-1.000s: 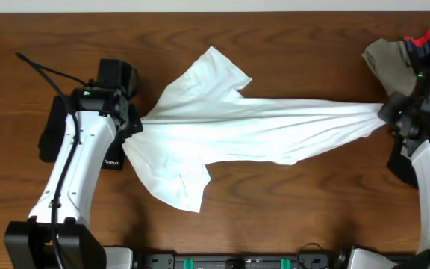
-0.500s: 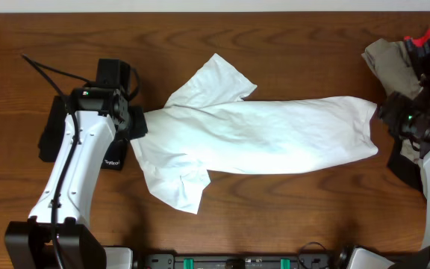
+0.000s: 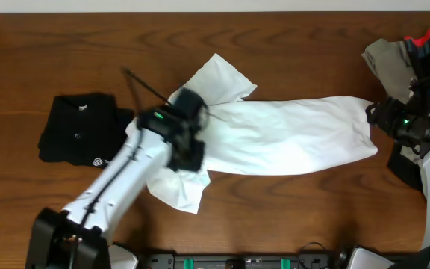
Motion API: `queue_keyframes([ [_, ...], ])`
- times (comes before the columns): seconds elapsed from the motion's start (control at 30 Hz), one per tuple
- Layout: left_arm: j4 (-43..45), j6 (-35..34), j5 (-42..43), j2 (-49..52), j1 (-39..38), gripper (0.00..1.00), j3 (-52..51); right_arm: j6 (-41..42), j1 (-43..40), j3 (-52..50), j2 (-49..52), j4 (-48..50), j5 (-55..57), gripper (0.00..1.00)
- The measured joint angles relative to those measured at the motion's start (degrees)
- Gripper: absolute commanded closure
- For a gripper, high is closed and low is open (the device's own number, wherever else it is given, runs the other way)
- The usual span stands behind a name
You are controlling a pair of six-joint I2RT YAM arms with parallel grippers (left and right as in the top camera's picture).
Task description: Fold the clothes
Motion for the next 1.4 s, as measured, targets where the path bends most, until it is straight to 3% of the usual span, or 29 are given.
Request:
queue_keyframes([
  [0.23, 8.7, -0.2, -4.0, 2.8, -10.1, 0.54, -8.0, 0.0, 0.0, 0.0, 0.0, 0.0, -0.2, 0.34],
  [0.7, 15.2, 2.0, -7.3, 12.4, -11.1, 0.53, -7.8, 0.0, 0.0, 0.0, 0.0, -0.7, -0.2, 0.36],
  [0.83, 15.5, 2.2, -8.1, 12.4, -11.0, 0.90, -7.8, 0.0, 0.0, 0.0, 0.0, -0.7, -0.2, 0.36],
  [0.93, 11.8, 2.6, -8.3, 12.5, -11.0, 0.94, -7.1, 0.0, 0.0, 0.0, 0.0, -0.8, -0.2, 0.36],
  [1.13, -6.8, 1.4, -11.1, 10.2, -10.4, 0.94, 2.4, -0.1, 0.0, 0.0, 0.0, -1.9, -0.2, 0.37],
  [1.4, -19.3, 0.7, -17.6, -5.7, -3.8, 0.94, 14.9, -0.2, 0.5, 0.0, 0.0, -7.2, -0.6, 0.36],
])
